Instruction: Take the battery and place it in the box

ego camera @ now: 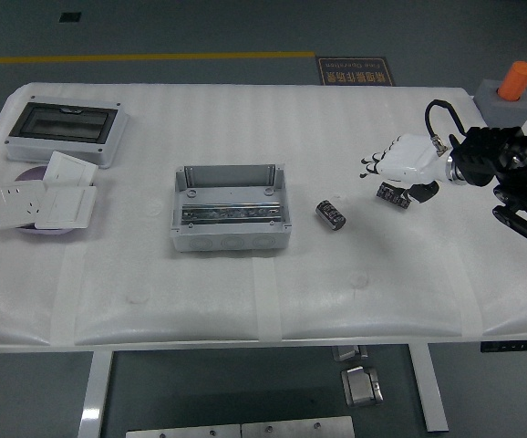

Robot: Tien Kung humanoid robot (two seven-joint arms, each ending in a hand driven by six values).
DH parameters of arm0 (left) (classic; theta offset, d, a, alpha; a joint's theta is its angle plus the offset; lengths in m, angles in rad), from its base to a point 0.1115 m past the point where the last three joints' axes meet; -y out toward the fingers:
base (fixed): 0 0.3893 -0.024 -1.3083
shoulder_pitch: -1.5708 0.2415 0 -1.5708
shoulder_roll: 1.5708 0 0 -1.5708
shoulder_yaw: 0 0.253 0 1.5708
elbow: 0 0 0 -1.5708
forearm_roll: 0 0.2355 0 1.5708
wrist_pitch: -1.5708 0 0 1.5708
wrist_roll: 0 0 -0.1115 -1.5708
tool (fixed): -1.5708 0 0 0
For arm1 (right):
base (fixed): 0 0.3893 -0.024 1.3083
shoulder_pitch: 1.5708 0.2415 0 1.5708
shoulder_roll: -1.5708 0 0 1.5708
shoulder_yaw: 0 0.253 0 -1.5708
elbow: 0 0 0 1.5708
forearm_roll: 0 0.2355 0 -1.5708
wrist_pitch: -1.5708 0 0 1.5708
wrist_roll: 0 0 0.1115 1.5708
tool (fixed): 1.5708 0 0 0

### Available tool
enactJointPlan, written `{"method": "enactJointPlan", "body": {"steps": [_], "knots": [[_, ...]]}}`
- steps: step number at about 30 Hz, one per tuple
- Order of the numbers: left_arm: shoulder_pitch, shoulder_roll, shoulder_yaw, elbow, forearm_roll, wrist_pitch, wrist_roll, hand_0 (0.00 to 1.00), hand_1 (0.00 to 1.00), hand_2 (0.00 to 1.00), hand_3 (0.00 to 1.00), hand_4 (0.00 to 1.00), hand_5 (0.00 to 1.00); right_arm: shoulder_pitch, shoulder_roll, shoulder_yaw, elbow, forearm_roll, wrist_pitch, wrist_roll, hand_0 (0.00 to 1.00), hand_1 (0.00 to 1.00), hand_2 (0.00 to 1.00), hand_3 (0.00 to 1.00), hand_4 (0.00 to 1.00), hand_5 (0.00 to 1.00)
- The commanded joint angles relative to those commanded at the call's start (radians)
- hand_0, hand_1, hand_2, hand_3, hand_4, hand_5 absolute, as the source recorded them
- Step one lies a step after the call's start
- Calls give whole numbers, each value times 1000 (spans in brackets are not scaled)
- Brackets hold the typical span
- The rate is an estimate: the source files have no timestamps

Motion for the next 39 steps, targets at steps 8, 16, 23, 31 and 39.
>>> {"method": "enactJointPlan", "body": {"steps": [8,16,23,31,39], "knots": [[-10,1,-8,0,20,-2,-5,623,642,472,576,421,360,-13,11,7,-61,0,-20,-4,819,816,986,959,493,2],[-7,-7,-14,0,32,0,-8,623,641,467,575,413,358,-25,34,6,-107,0,-62,-26,836,829,998,998,486,2],[15,-23,-4,0,21,-3,-9,623,641,466,575,412,359,-46,68,12,-161,0,-90,-40,830,828,998,998,481,2],[34,-31,10,0,3,-3,-12,623,640,466,575,412,360,-74,82,25,-206,0,-98,-37,828,823,993,998,475,2],[41,-35,15,0,-4,-12,-17,624,639,464,576,414,364,-89,81,32,-226,0,-98,-34,831,826,991,998,465,2]]}}
